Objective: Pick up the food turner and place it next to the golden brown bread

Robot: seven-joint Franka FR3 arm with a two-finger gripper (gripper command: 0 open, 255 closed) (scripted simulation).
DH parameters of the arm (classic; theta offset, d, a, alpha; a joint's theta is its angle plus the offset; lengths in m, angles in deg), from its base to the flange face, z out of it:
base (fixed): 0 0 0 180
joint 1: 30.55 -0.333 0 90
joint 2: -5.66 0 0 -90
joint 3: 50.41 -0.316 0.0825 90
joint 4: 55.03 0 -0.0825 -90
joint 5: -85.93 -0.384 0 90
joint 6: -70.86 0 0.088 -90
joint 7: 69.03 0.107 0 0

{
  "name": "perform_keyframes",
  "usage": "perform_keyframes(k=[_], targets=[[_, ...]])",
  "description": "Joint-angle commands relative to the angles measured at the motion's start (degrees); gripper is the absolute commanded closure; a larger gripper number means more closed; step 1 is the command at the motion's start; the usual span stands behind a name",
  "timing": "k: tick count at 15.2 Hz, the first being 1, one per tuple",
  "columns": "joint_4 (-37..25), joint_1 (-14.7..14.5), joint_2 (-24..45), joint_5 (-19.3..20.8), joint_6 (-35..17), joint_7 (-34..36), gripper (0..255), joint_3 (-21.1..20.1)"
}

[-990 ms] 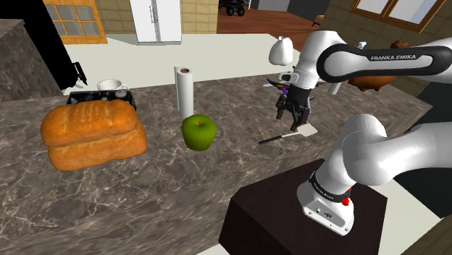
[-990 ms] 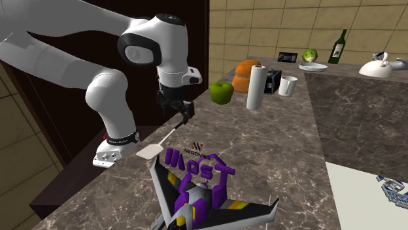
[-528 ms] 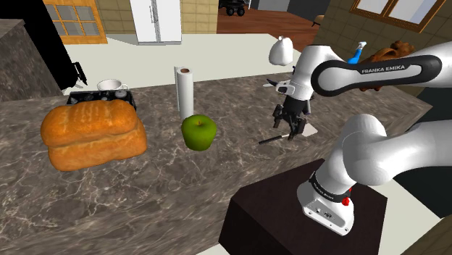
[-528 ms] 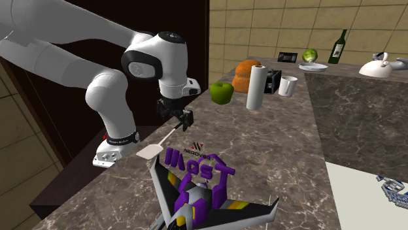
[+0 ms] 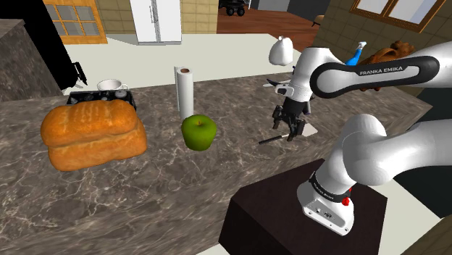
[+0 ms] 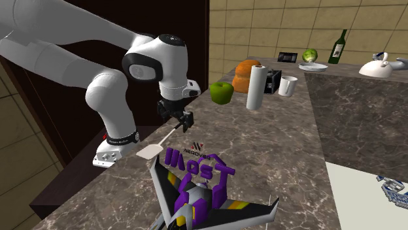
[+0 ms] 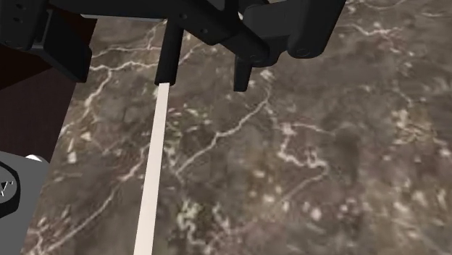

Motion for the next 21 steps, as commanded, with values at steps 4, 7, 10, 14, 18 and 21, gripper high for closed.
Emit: perform_keyframes(k=[4,7,10,14,18,21], targets=[[0.0,0.0,0.0,0.0,0.0,0.0,255,0.0],[0.0,0.0,0.0,0.0,0.0,0.0,255,0.0],[0.0,0.0,0.0,0.0,0.0,0.0,255,0.0],[-2.0,-0.24,-2.31,-1.46,4.13,0.67,255,-1.86],[-4.23,-0.65,-4.06,-2.89,7.93,1.3,255,-3.59],[-6.03,-1.02,-5.04,-3.94,10.58,1.75,255,-4.79]])
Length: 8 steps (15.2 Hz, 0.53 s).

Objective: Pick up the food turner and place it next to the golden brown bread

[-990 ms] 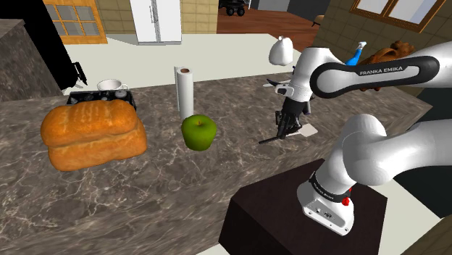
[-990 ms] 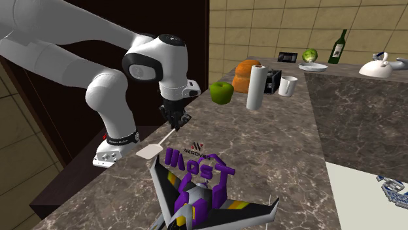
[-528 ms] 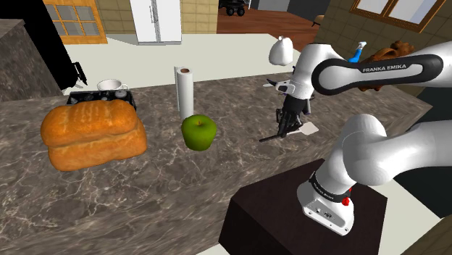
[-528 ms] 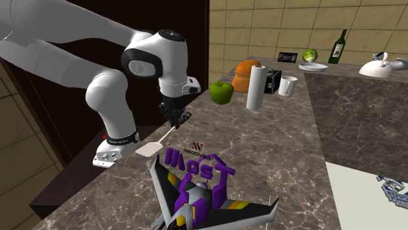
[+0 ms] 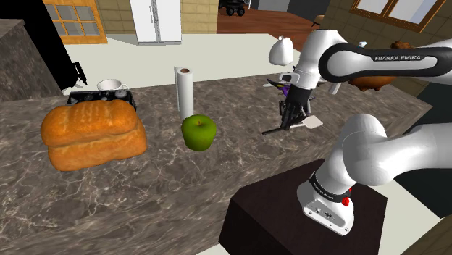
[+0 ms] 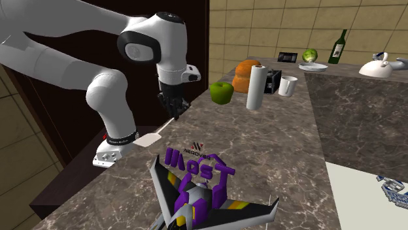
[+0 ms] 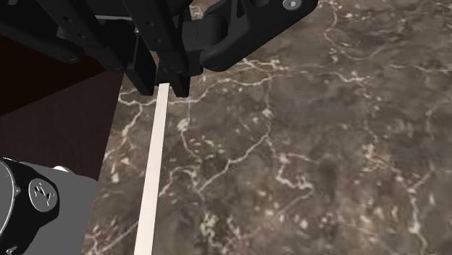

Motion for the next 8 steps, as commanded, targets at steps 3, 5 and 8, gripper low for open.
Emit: perform_keyframes(k=[3,5,8], targets=[[-2.61,-0.46,-1.21,-1.38,3.69,0.55,255,-1.59],[-3.92,-0.74,-1.57,-2.03,5.29,0.82,255,-2.31],[-5.96,-1.18,-1.94,-2.96,7.6,1.22,255,-3.32]])
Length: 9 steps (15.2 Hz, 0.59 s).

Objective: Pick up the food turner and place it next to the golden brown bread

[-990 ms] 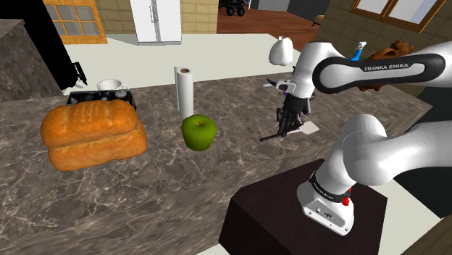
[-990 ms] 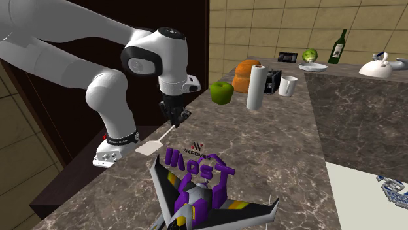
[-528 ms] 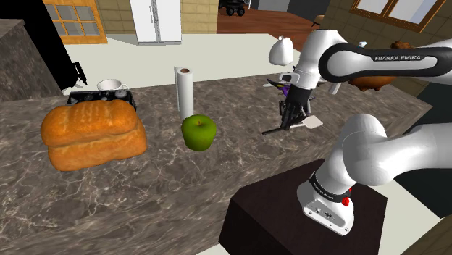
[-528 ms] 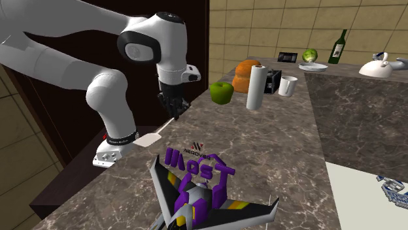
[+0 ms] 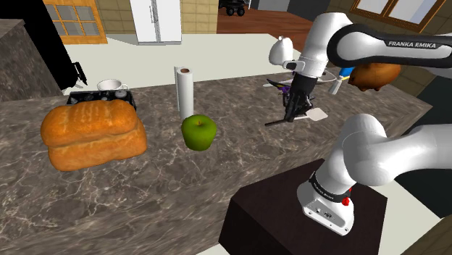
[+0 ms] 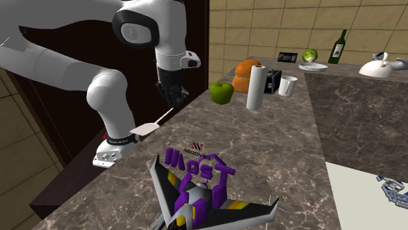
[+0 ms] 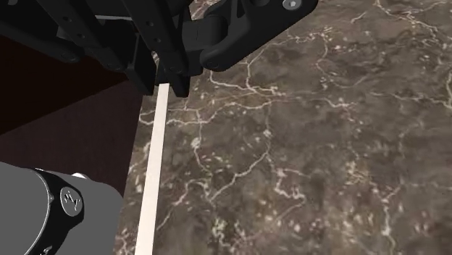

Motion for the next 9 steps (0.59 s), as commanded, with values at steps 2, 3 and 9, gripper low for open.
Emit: perform_keyframes(k=[2,3,9], targets=[[-2.04,-0.39,-0.4,-0.92,2.41,0.39,255,-1.01],[-2.75,-0.53,-0.44,-1.21,3.13,0.52,255,-1.32],[-7.21,-1.43,-0.32,-2.86,7.32,1.24,255,-3.03]])
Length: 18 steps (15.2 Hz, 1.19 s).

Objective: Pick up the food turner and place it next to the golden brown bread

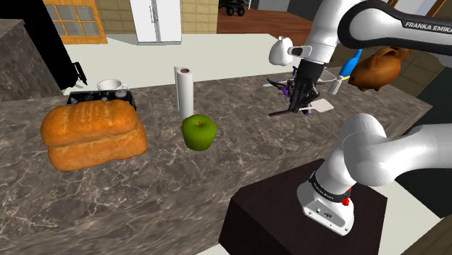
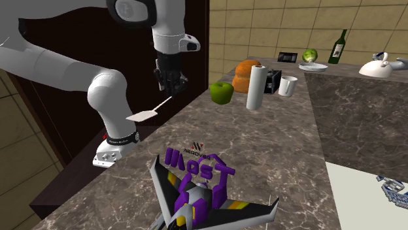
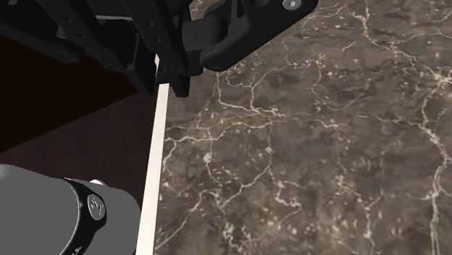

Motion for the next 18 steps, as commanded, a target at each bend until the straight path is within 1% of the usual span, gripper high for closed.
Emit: perform_keyframes(k=[1,18], targets=[[-1.61,-0.29,0.17,-0.49,1.42,0.18,255,-0.49],[-15.54,-2.65,3.3,-4.21,11.95,1.88,255,-3.94]])
